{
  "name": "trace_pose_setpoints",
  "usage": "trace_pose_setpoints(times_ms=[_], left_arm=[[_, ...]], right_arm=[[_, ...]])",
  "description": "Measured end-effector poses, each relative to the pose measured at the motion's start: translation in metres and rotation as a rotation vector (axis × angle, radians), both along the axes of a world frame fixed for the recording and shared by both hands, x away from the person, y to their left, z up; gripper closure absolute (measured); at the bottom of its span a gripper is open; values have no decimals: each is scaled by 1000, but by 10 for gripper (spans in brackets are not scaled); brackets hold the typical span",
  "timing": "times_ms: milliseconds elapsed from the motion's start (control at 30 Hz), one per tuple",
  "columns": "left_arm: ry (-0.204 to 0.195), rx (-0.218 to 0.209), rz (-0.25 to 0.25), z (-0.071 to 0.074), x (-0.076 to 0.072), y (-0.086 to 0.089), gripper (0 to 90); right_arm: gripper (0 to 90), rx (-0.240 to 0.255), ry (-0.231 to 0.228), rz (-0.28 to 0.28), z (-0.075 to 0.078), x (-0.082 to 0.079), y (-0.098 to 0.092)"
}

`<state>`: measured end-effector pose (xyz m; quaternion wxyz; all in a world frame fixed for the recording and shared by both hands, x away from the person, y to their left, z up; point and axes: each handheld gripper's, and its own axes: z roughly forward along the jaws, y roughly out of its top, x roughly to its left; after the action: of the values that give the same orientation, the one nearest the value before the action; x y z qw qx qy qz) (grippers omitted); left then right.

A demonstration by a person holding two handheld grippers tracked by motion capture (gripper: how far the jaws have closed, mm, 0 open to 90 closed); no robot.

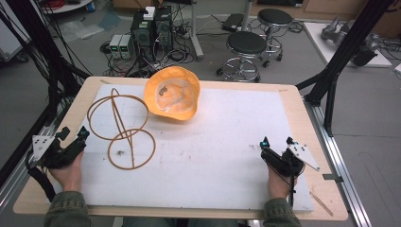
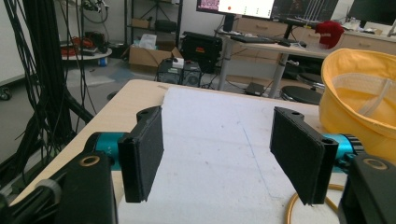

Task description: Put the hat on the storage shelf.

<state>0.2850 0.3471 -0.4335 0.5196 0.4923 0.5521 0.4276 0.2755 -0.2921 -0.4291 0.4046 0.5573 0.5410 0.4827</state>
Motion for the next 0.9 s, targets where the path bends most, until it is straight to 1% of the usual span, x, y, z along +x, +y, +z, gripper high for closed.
trace_pose_setpoints(times_ms=[200, 333, 500, 900], left_arm=[[0, -1, 4, -1, 1, 1, 350], [12, 6, 0, -2, 2, 1, 350], [12, 7, -6, -2, 2, 0, 350], [18, 5, -9, -2, 2, 0, 350]], right_arm=[[130, -3, 3, 3, 0, 0, 0], [130, -5, 12, 1, -2, 1, -1], [130, 2, 14, -1, -2, 0, -2], [132, 1, 18, -1, -3, 0, -2]])
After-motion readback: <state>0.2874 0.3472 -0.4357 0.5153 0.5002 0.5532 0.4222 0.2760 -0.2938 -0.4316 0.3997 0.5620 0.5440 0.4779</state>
